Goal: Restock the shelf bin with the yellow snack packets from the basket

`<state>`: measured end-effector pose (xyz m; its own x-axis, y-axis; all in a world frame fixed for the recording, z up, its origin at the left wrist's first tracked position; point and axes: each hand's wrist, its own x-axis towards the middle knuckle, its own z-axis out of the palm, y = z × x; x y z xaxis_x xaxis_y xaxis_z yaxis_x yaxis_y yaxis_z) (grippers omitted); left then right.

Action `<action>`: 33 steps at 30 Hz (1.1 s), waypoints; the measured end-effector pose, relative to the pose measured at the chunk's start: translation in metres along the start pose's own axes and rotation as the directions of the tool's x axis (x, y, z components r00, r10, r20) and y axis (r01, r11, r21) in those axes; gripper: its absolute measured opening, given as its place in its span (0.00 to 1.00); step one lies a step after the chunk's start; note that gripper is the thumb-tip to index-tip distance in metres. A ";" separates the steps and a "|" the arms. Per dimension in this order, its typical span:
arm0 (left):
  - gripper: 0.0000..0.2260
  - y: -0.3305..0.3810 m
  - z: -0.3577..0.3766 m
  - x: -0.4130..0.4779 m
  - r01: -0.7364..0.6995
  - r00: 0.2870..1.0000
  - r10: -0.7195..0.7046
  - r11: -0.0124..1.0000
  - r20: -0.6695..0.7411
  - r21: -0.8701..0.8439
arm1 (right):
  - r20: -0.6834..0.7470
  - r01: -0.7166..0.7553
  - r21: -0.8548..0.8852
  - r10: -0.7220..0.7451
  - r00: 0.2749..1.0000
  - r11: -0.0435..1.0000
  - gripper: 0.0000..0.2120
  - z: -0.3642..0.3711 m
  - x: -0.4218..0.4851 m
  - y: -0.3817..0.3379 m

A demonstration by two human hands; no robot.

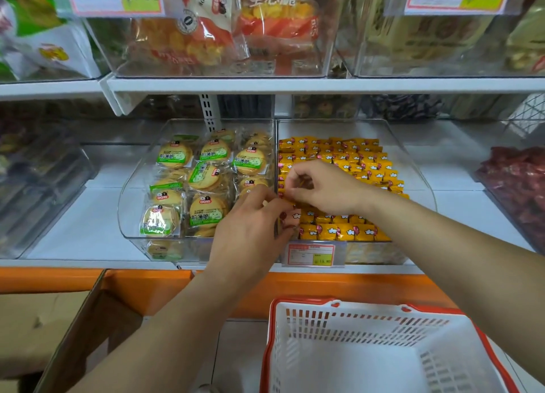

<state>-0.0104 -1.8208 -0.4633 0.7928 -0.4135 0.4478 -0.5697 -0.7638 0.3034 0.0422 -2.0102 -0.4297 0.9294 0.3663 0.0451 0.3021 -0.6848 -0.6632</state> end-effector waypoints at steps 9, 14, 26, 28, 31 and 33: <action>0.06 0.002 -0.013 0.004 -0.103 0.995 0.103 0.994 0.019 0.026 | -0.081 -0.009 0.029 0.011 0.997 1.000 0.03 0.004 -0.007 0.001; 0.23 0.003 -0.007 0.003 -0.025 0.997 0.024 1.000 0.071 0.001 | -0.084 -0.018 0.019 0.019 0.996 1.000 0.05 0.003 -0.007 0.002; 0.15 0.011 -0.006 0.002 -0.158 0.987 0.150 0.972 0.058 0.176 | -0.158 0.025 0.042 -0.019 0.987 0.999 0.04 -0.004 -0.005 -0.004; 0.12 0.012 -0.006 0.000 -0.146 0.989 0.137 0.972 0.064 0.183 | -0.110 0.031 0.006 -0.030 0.993 1.000 0.05 -0.007 -0.006 -0.005; 0.07 0.014 -0.004 -0.001 -0.150 0.988 0.137 0.967 0.074 0.205 | -0.062 0.030 -0.124 -0.038 0.997 0.992 0.04 -0.003 -0.007 -0.004; 0.07 0.019 0.000 -0.007 -0.139 0.987 0.110 0.950 0.116 0.281 | -0.023 0.019 -0.210 -0.024 0.999 0.978 0.04 0.003 -0.007 -0.003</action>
<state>-0.0268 -1.8326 -0.4601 0.7448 -0.5500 0.3780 -0.5907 -0.8069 -0.0102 0.0344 -2.0088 -0.4301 0.9264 0.3683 0.0786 0.3575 -0.7945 -0.4908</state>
